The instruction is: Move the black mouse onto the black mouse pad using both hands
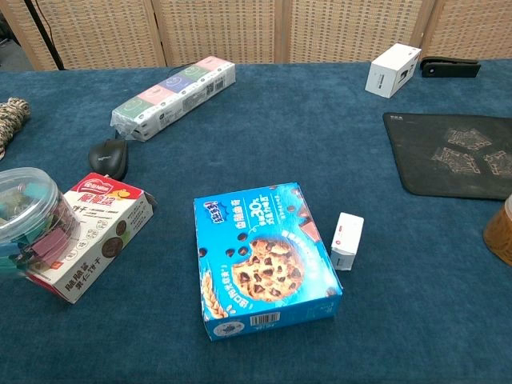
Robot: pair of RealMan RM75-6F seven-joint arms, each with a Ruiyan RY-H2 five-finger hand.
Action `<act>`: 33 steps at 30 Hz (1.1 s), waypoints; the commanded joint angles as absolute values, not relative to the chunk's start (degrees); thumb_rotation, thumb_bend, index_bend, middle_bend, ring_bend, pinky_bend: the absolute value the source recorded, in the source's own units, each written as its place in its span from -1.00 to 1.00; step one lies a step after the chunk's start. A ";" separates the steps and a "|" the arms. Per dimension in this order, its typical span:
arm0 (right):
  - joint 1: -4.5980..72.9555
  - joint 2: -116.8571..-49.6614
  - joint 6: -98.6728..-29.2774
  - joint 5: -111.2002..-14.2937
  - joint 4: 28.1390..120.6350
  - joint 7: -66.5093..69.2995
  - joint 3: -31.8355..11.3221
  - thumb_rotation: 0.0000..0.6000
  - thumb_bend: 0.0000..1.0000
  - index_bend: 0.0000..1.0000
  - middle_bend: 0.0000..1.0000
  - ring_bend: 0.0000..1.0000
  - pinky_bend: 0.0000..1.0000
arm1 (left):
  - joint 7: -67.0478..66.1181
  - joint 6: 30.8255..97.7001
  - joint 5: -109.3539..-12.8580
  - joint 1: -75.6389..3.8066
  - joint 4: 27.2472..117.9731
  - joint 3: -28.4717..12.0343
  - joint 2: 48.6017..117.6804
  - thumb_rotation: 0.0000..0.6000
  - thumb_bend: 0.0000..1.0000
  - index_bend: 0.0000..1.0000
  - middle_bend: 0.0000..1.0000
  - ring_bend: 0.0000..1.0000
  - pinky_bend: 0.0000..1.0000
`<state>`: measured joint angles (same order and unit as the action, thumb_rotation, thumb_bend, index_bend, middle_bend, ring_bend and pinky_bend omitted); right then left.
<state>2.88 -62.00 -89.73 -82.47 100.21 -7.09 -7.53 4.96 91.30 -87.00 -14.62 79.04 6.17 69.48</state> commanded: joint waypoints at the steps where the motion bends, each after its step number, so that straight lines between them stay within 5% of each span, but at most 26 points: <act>1: 2.71 -62.10 -90.23 -82.38 100.15 -8.20 -7.68 1.00 -1.00 -1.00 -1.00 -1.00 -1.00 | 4.50 90.63 -86.99 -14.35 79.29 5.81 69.39 1.00 -0.88 -1.00 -1.00 -1.00 -1.00; 10: 2.47 -63.06 -92.04 -82.40 100.11 -12.46 -8.25 1.00 -1.00 -1.00 -1.00 -1.00 -1.00 | 2.00 86.78 -85.77 -14.66 81.96 3.97 68.27 1.00 -0.88 -1.00 -1.00 -1.00 -1.00; 17: 2.50 -63.31 -91.82 -81.63 99.94 -13.30 -8.49 1.00 -1.00 -1.00 -1.00 -1.00 -1.00 | 1.01 78.01 -91.42 -23.06 76.75 1.90 69.30 1.00 -0.82 -1.00 -1.00 -1.00 -0.93; 28: 2.91 -64.34 -91.66 -79.10 99.89 -16.28 -9.67 1.00 -1.00 -1.00 -1.00 -1.00 -1.00 | 11.74 72.40 -103.20 -35.42 46.15 3.13 83.25 1.00 -0.80 -0.96 -0.95 -0.84 -0.50; 33: 3.45 -65.25 -90.81 -77.72 99.11 -17.51 -10.06 1.00 -1.00 -1.00 -1.00 -1.00 -1.00 | 12.35 71.36 -108.15 -39.89 32.83 6.14 89.49 1.00 -0.80 -0.94 -0.93 -0.80 -0.47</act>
